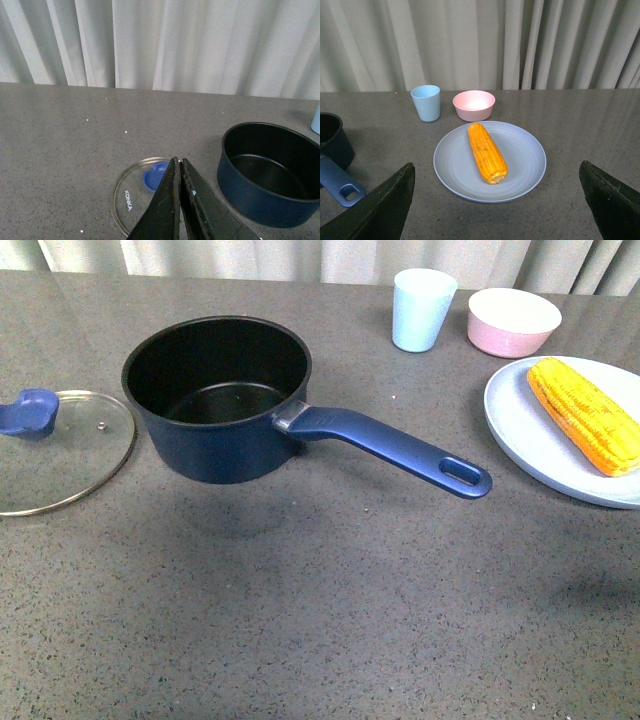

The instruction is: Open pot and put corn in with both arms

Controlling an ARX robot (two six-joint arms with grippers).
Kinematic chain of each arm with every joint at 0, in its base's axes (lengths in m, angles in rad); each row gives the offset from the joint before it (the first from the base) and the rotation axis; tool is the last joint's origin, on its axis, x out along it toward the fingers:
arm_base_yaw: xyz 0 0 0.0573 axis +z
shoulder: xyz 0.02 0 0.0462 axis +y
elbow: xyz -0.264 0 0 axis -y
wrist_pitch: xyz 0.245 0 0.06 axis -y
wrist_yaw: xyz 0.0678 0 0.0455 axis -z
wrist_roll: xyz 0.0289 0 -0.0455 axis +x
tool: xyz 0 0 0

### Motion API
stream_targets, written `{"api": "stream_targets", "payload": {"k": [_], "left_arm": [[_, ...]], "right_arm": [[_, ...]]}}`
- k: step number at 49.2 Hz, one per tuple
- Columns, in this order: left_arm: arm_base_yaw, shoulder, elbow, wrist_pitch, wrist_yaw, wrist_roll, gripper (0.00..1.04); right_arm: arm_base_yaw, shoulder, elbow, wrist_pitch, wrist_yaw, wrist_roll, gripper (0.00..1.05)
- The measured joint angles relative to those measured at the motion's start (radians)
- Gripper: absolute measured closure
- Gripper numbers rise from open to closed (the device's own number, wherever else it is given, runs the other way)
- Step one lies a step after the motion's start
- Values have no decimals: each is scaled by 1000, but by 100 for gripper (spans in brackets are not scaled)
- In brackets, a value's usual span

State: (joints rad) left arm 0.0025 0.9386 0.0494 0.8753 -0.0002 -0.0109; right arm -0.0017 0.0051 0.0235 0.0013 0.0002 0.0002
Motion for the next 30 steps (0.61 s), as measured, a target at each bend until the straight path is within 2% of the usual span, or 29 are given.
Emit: {"api": "stream_targets", "payload": {"k": [30], "left_arm": [[0,-473,-34,-414,0,0,103]], "right_arm": [[0,0,0,0,0,0,9]]}}
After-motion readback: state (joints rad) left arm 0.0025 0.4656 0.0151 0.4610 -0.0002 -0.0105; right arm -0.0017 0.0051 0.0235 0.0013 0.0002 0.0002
